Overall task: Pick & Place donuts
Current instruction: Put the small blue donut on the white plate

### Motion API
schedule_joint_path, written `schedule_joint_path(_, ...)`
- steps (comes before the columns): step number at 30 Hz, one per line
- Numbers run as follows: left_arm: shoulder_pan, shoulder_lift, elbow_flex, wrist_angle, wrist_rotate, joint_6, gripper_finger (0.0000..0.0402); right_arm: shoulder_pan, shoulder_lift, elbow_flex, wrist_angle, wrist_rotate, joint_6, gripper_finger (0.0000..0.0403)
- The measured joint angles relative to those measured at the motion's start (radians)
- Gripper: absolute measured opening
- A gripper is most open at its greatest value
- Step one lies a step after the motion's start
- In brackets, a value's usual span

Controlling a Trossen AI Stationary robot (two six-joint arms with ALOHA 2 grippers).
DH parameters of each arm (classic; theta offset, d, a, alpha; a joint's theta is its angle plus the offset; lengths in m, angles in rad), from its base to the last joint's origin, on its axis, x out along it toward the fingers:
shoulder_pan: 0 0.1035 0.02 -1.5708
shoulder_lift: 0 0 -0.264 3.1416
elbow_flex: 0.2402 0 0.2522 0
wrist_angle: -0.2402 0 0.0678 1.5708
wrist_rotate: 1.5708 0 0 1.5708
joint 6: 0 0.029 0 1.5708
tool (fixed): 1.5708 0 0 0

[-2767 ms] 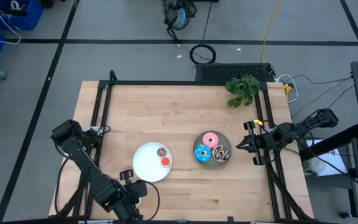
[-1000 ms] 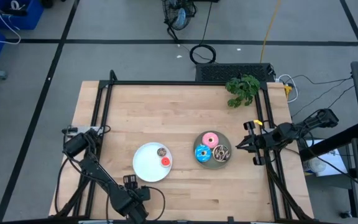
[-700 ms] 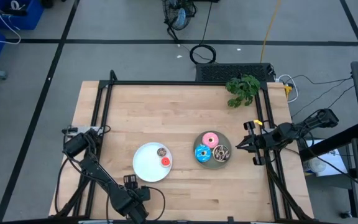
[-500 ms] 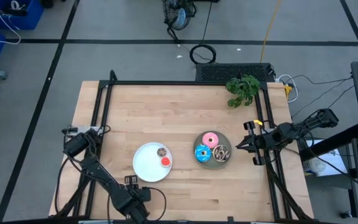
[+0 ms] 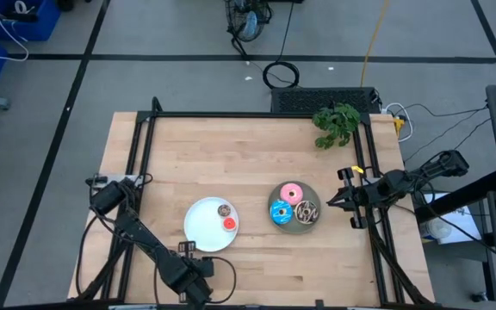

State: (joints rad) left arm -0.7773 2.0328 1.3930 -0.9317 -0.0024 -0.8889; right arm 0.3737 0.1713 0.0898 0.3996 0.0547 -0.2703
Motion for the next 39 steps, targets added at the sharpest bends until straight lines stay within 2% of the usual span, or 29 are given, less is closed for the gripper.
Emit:
schedule_joint_path(8,0.023,-0.082,0.057,-0.05,-0.027,0.064,0.0011,0.0,0.0,0.0,0.0,0.0,0.0,0.0)
schedule_joint_path(12,0.042,-0.127,0.118,-0.12,-0.09,0.104,0.0022,0.0,0.0,0.0,0.0,0.0,0.0,0.0)
schedule_joint_path(16,0.052,-0.172,0.168,-0.213,-0.124,0.151,0.0008,0.0,0.0,0.0,0.0,0.0,0.0,0.0)
schedule_joint_path(21,0.082,-0.24,0.185,-0.355,-0.225,0.162,0.002,0.0,0.0,0.0,0.0,-0.002,0.0,0.0)
schedule_joint_path(24,0.108,-0.264,0.185,-0.406,-0.25,0.162,0.002,0.0,0.0,0.0,0.0,-0.002,0.0,0.0)
schedule_joint_path(28,0.149,-0.284,0.185,-0.412,-0.255,0.2,0.0007,0.0,0.0,0.0,0.0,-0.003,0.0,0.0)
schedule_joint_path(33,0.219,-0.285,0.181,-0.397,-0.301,0.298,0.0022,0.0,0.0,0.0,0.0,-0.003,-0.003,0.0)
schedule_joint_path(39,0.336,-0.285,0.061,-0.283,-0.317,0.437,0.0007,0.0,0.0,0.0,0.0,-0.003,-0.002,0.0)
